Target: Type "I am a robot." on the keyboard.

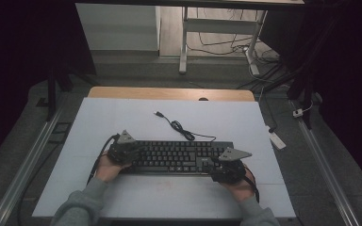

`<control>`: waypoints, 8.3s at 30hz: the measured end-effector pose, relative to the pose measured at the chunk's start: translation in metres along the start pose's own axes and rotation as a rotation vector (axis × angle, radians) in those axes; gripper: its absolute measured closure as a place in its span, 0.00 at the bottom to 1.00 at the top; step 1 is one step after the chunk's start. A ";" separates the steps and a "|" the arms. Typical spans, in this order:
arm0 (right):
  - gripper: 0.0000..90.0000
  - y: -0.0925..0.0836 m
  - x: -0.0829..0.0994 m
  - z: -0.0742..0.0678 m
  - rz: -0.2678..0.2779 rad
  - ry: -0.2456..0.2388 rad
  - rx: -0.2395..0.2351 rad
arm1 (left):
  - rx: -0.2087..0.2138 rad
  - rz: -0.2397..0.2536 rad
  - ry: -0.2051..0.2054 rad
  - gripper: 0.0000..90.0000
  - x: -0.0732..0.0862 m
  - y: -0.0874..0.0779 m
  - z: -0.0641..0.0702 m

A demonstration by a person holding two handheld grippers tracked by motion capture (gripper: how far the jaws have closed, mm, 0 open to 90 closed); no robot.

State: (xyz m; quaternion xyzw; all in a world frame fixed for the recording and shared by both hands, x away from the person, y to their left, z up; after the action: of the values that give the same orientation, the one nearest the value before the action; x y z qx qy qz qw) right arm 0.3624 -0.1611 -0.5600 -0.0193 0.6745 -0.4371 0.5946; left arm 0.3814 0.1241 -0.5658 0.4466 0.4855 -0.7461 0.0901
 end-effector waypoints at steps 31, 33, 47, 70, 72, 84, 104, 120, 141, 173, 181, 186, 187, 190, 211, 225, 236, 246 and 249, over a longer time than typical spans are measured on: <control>0.52 0.002 -0.002 0.000 0.006 -0.017 0.006 | 0.040 0.023 -0.080 0.42 0.006 -0.036 -0.002; 0.52 0.002 -0.002 0.000 0.004 -0.018 0.008 | 0.042 0.018 -0.082 0.42 0.007 -0.035 -0.002; 0.52 0.009 -0.020 -0.005 0.038 -0.027 0.002 | 0.039 0.008 -0.078 0.41 0.008 -0.032 -0.003; 0.96 0.027 -0.056 -0.022 0.080 -0.044 -0.085 | 0.038 -0.012 -0.056 0.39 0.011 -0.030 0.003; 0.99 0.031 -0.059 -0.026 0.073 -0.056 -0.096 | 0.038 -0.011 -0.056 0.39 0.011 -0.030 0.003; 0.99 0.064 -0.073 -0.035 0.042 -0.081 -0.123 | 0.035 -0.022 -0.054 0.38 0.013 -0.028 0.003; 0.99 0.109 -0.081 -0.038 -0.017 -0.109 -0.123 | 0.030 -0.029 -0.043 0.38 0.015 -0.026 0.004; 0.99 0.120 -0.077 -0.038 -0.035 -0.118 -0.112 | 0.029 -0.034 -0.037 0.37 0.016 -0.026 0.004; 0.73 0.088 -0.086 -0.030 0.051 -0.084 -0.086 | 0.019 -0.023 -0.043 0.37 0.016 -0.029 0.000; 0.58 0.018 -0.029 -0.001 0.050 -0.045 -0.021 | 0.011 -0.024 -0.042 0.35 0.016 -0.028 -0.002; 0.57 0.020 -0.028 -0.001 0.044 -0.052 -0.016 | 0.027 -0.009 -0.069 0.38 0.013 -0.030 -0.001; 0.57 0.019 -0.029 0.000 0.043 -0.055 -0.013 | 0.062 0.000 -0.075 0.48 0.010 -0.028 0.006; 0.57 0.019 -0.029 0.000 0.043 -0.054 -0.012 | 0.067 0.002 -0.075 0.51 0.010 -0.027 0.007; 0.57 0.019 -0.028 0.000 0.037 -0.056 -0.007 | 0.075 0.015 -0.057 0.59 0.008 -0.027 0.010; 0.57 0.019 -0.027 0.002 0.035 -0.053 -0.003 | 0.118 -0.065 0.069 0.99 0.010 0.002 0.046; 0.56 0.020 -0.027 0.002 0.033 -0.050 -0.007 | 0.104 -0.130 0.075 0.99 0.020 0.012 0.046; 0.56 0.020 -0.027 0.001 0.026 -0.054 -0.003 | 0.101 -0.134 0.070 0.99 0.023 0.015 0.045; 0.56 0.020 -0.027 0.001 0.027 -0.056 -0.003 | 0.102 -0.114 0.065 0.99 0.021 0.013 0.046; 0.56 0.020 -0.027 0.001 0.026 -0.055 -0.003 | 0.113 -0.080 0.045 0.93 0.016 0.007 0.044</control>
State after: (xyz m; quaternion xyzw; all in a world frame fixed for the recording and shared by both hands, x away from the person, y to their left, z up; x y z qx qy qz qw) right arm 0.3812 -0.1347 -0.5510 -0.0232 0.6587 -0.4277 0.6186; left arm 0.3501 0.0897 -0.5765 0.4479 0.4620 -0.7651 0.0238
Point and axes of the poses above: each handheld gripper's, and its own axes: y roughly forward along the jaws, x roughly out of its underside, z roughly to its right, the point moved 9 cm from there along y, roughly forward along the jaws, and after that the axes turned 5 degrees about -y, right-handed, at the moved point
